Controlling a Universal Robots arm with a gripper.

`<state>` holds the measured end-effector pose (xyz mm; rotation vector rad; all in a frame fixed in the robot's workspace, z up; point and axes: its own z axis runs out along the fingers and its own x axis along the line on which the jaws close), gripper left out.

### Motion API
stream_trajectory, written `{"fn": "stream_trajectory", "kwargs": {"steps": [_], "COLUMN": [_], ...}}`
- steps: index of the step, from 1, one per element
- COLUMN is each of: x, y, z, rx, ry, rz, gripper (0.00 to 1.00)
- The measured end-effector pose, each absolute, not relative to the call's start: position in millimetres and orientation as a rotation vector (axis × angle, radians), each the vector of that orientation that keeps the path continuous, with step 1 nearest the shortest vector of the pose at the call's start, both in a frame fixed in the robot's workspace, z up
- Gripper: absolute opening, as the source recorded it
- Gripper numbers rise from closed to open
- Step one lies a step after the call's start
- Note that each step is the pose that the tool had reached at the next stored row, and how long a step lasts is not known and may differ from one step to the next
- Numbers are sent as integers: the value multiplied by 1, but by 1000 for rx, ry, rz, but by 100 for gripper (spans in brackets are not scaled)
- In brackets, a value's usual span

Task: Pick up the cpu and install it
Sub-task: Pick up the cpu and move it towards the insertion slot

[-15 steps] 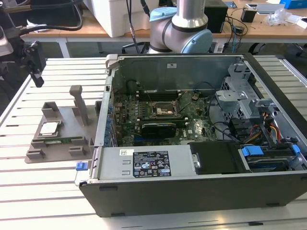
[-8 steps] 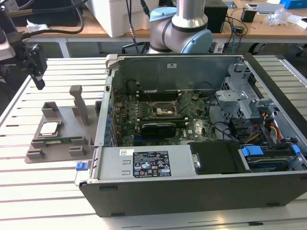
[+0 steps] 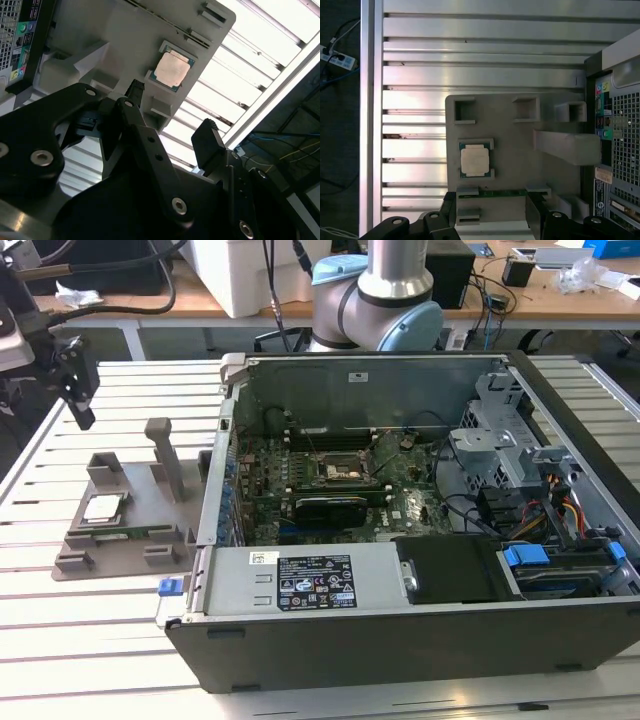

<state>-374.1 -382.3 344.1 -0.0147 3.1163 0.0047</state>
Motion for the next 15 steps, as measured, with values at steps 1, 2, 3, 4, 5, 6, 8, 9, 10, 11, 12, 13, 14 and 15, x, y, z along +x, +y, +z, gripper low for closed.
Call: {"fn": "stream_trajectory", "kwargs": {"steps": [1, 2, 3, 4, 5, 6, 8, 9, 10, 11, 12, 13, 14, 15], "x": [-374, -374, -374, -374, -374, -374, -374, -374, -374, -374, -374, -374, -374, -374], "y": [-382, -382, -382, -382, -382, -382, -382, -382, -382, -382, -382, -382, -382, -382], "z": [343, 343, 342, 341, 340, 339, 338, 337, 336, 335, 334, 334, 332, 332], "rx": [-15, -15, -15, -15, -15, -15, -15, -15, -15, -15, -15, -15, -15, -15], "ry": [3116, 3116, 3116, 3116, 3116, 3116, 3116, 3116, 3116, 3116, 3116, 3116, 3116, 3116], "rz": [5, 5, 5, 5, 5, 5, 5, 5, 5, 5, 5, 5, 5, 5], "gripper": [66, 66, 66, 66, 66, 66, 66, 66, 66, 66, 66, 66, 66, 66]}}
